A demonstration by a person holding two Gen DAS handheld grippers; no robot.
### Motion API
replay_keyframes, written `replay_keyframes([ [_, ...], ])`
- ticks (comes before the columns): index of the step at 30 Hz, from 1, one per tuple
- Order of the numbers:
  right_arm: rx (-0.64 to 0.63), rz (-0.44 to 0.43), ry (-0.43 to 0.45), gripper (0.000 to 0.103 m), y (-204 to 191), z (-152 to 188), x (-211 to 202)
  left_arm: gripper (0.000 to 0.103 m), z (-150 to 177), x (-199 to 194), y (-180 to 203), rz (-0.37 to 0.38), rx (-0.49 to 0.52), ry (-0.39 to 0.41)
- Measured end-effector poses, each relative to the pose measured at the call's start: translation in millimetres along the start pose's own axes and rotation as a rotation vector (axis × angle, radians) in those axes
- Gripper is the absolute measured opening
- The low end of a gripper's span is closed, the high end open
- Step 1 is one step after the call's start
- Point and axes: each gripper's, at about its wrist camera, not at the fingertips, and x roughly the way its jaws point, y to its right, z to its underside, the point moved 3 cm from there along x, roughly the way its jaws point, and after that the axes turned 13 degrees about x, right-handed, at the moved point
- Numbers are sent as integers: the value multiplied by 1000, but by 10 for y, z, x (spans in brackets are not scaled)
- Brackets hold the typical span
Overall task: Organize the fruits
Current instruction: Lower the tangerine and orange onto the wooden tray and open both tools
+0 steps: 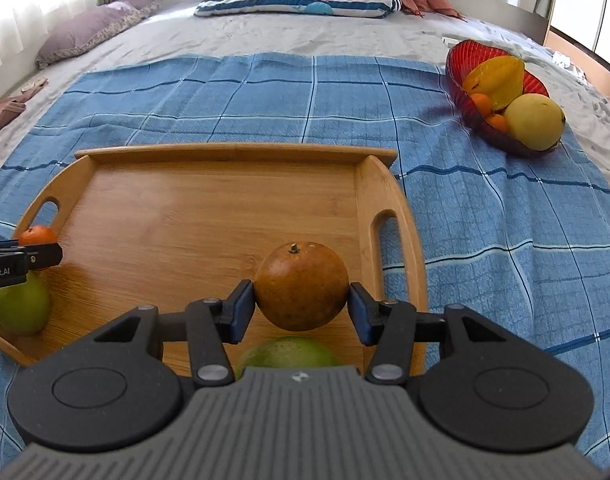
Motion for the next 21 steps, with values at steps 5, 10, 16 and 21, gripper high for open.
replay_keyframes([
  [5, -3, 5, -11, 54, 0, 29, 45, 38, 13, 35, 0, -1, -1, -9],
  [10, -5, 6, -11, 54, 0, 49, 66, 38, 18, 52, 9, -3, 3, -9],
  [16, -2, -2, -10, 54, 15, 53, 64, 38, 47, 85, 26, 6, 2, -10],
  [21, 2, -8, -8, 55, 32, 52, 65, 38, 55, 85, 40, 2, 6, -6],
])
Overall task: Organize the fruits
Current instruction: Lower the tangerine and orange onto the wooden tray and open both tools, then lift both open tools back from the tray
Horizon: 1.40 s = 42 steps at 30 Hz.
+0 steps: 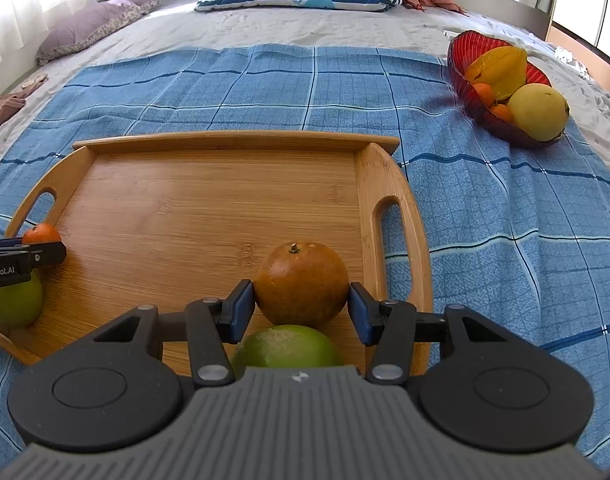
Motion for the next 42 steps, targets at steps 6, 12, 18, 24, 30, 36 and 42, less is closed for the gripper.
replay_keyframes([
  [6, 6, -5, 2, 55, 10, 3, -6, 38, 6, -4, -1, 2, -2, 1],
  [12, 16, -11, 3, 56, 24, 7, -5, 39, 5, -11, -4, 3, 4, 3],
  [18, 19, -15, 9, 68, 36, 10, -2, 49, 13, -26, 3, 23, 3, 9],
  [24, 14, -21, 44, 75, 55, 27, -73, 72, 41, -127, 54, 10, 31, 49],
  [30, 5, -32, 92, 83, 65, 19, -194, 83, 62, -250, 53, 7, 35, 84],
  [36, 23, -54, 127, 90, 85, 47, -271, 90, 122, -392, 66, -2, 35, 121],
  [42, 28, -76, 176, 94, 112, 110, -391, 101, 208, -580, 127, 2, 41, 169],
])
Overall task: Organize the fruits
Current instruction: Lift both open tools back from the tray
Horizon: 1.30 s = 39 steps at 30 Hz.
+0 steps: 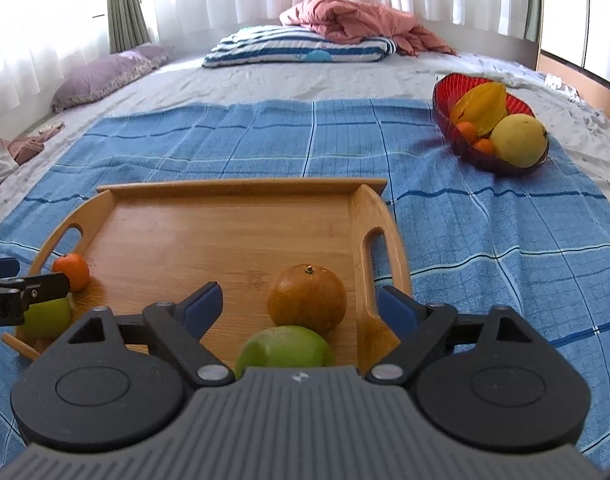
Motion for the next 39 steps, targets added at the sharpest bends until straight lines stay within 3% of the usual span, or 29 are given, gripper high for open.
replay_keyframes([
  [8, -8, -23, 101, 103, 38, 57, -255, 103, 101, -204, 114, 17, 21, 33],
  [17, -7, -43, 179, 103, 105, 222, -454, 103, 257, -425, 203, 57, 14, 73],
  [39, -22, -26, 367, 103, 285, 840, -803, 103, 729, -688, 487, 27, 71, 160],
])
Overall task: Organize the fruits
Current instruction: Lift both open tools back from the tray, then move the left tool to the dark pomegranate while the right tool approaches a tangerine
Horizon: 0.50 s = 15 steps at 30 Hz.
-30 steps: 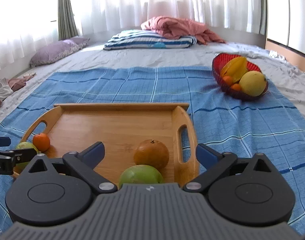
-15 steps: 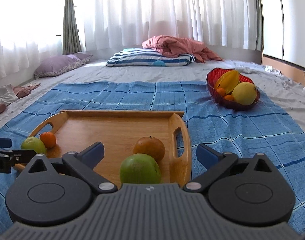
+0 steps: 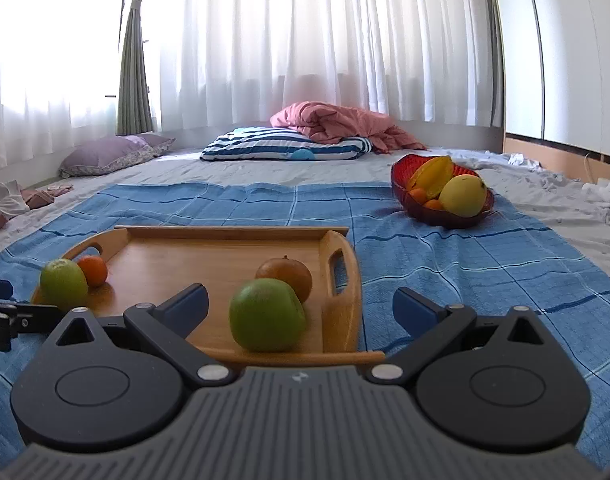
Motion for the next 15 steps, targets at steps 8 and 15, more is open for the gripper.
replay_keyframes([
  [8, -38, 28, 39, 103, 24, 175, -141, 103, 92, -41, 87, -5, 13, 2],
  [15, -1, 35, 33, 103, 97, 309, -170, 103, 167, -42, 180, 3, 23, -2],
])
